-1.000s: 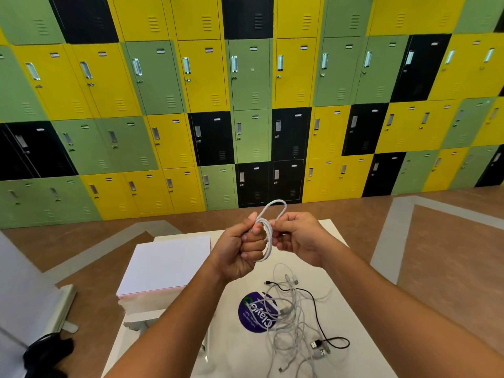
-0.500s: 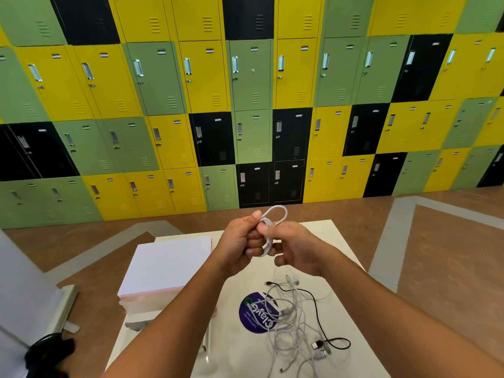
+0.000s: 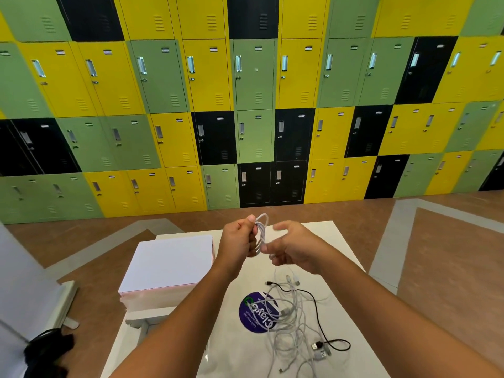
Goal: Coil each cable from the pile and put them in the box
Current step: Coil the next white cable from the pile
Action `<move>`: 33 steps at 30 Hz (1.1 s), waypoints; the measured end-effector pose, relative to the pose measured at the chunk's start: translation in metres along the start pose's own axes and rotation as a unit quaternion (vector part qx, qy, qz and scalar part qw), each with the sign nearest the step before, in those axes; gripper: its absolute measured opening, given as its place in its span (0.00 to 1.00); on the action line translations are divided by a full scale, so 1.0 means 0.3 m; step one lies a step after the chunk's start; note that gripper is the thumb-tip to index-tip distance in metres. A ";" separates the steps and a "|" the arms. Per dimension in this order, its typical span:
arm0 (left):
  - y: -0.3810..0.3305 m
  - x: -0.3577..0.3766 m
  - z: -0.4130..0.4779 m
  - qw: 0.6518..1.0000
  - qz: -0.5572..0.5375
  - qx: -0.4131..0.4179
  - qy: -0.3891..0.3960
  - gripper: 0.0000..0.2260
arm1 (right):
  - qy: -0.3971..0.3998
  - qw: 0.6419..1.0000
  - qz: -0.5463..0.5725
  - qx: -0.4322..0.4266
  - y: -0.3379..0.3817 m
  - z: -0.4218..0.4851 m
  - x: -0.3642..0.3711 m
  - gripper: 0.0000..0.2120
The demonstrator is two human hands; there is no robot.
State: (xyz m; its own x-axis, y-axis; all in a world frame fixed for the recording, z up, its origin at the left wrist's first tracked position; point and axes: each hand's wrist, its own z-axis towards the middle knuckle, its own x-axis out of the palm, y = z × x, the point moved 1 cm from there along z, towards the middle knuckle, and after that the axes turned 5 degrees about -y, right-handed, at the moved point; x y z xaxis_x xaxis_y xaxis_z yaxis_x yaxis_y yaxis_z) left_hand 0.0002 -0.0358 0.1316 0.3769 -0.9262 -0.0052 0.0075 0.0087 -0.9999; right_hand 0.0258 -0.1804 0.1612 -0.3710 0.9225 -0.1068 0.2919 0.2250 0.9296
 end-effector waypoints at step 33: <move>-0.006 -0.010 0.023 0.969 -0.237 -0.055 0.041 0.18 | -0.044 0.961 -0.185 -0.200 0.001 0.002 -0.007 0.09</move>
State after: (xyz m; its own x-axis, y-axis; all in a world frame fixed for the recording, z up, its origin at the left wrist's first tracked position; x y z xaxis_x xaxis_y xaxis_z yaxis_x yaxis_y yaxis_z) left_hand 0.0055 -0.0304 0.1335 0.2804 -0.8433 0.4584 0.0612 -0.4609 -0.8853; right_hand 0.0272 -0.1820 0.1614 -0.3023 0.8297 -0.4693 -0.2140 0.4207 0.8816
